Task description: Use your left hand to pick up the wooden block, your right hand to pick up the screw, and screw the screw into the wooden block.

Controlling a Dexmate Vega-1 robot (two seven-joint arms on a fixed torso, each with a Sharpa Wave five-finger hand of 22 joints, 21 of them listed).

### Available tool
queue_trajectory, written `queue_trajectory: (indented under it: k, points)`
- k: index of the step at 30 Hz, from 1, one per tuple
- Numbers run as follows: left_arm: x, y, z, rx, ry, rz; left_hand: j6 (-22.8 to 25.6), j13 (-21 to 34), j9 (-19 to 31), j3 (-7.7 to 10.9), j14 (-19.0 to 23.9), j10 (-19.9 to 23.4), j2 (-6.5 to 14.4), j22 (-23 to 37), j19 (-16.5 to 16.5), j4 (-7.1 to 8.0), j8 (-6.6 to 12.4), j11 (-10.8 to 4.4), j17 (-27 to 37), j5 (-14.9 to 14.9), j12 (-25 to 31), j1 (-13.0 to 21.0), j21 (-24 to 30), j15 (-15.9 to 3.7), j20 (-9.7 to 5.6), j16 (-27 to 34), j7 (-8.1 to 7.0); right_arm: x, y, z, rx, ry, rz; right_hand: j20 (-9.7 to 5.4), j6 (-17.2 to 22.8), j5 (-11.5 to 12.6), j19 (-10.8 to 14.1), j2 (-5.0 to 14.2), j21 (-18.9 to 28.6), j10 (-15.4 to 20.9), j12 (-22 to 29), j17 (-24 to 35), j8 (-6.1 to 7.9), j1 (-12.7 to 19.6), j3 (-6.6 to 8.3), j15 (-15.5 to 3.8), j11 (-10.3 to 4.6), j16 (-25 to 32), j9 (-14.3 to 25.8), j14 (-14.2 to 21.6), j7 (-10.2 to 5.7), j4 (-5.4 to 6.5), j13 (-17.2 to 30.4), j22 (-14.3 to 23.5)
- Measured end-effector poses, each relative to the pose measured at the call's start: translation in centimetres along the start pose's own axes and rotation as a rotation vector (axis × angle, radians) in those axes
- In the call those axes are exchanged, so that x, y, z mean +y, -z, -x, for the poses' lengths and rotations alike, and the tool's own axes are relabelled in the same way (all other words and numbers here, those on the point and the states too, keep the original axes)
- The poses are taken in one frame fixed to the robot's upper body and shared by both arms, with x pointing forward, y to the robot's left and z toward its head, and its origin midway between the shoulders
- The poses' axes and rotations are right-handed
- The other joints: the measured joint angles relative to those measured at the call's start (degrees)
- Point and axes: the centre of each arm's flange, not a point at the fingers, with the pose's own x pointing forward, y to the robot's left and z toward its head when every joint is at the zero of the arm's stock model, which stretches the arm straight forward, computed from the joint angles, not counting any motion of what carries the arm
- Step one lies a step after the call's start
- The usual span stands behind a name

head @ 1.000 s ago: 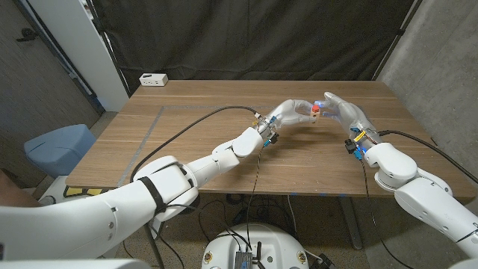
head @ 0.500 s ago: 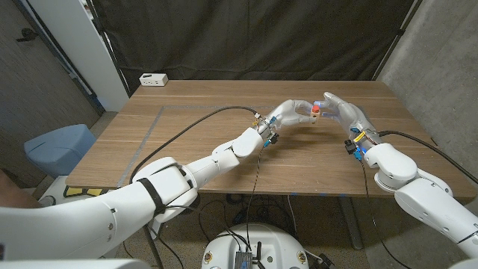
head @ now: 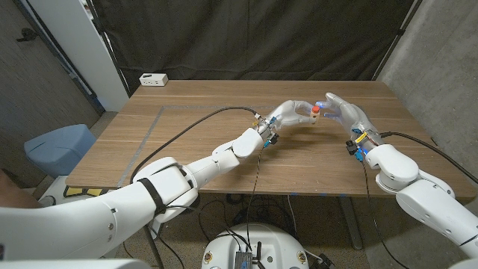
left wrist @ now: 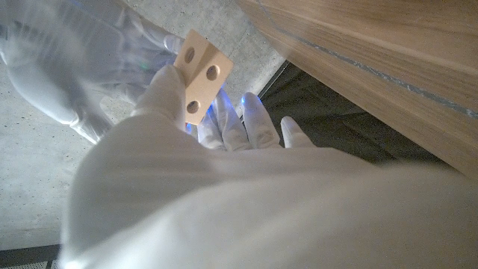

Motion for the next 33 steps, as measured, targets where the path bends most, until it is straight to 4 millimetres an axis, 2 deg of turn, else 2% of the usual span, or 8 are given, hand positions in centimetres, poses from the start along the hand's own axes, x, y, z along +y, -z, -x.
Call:
queue_trajectory:
  k: [19,21,29,33]
  points:
    - [0.12,0.09,-0.03,0.002,-0.002,0.005,0.0,0.0,0.0,0.0,0.0,0.0,0.0,0.0,0.0,0.0,-0.02,-0.01,0.0,-0.2,0.0,0.0,0.0,0.0,0.0,0.0,0.0,0.09,0.07,0.64,0.012,0.016,0.001,-0.22,1.0,0.0,0.2,0.0,0.3,0.9,0.0,-0.1,0.01,0.0,0.0,-0.39,-0.31,0.0,-0.1,0.9,0.22,0.0,0.0,0.0]
    - [0.14,0.09,-0.05,0.002,-0.002,0.006,0.0,0.0,0.0,0.0,0.0,0.0,0.0,0.0,0.0,0.0,-0.03,-0.01,0.0,-0.2,0.0,0.0,0.0,0.0,0.0,0.0,0.0,0.1,0.04,0.7,0.013,0.018,0.001,-0.22,1.1,0.0,0.2,0.0,0.3,0.9,0.0,-0.1,0.44,0.0,0.0,-0.31,-0.31,0.0,-0.1,0.9,0.34,0.0,0.0,0.0]
    - [0.13,0.15,-0.11,0.004,-0.001,0.007,0.0,0.0,0.0,0.0,0.0,0.0,0.0,0.0,0.0,0.0,0.23,-0.02,0.0,0.0,0.0,0.0,0.0,0.0,0.0,0.0,0.0,0.15,0.0,0.86,0.016,0.019,0.002,-0.31,2.6,0.0,0.8,0.0,0.3,1.7,0.4,-0.1,0.43,0.0,0.0,-0.49,-0.32,0.4,-0.1,1.6,0.57,0.0,0.0,0.0]
    - [0.13,0.18,-0.15,0.006,0.0,0.008,0.0,0.0,0.0,0.0,0.0,0.0,0.0,0.0,0.0,0.0,0.23,-0.02,0.0,0.0,0.0,0.0,0.0,0.0,0.0,0.0,0.0,0.16,-0.01,0.92,0.016,0.019,0.002,-0.31,3.3,0.0,0.8,0.0,0.3,2.4,0.4,-0.1,0.88,0.0,0.0,-0.62,-0.3,0.4,-0.1,1.9,0.81,0.0,0.0,0.0]
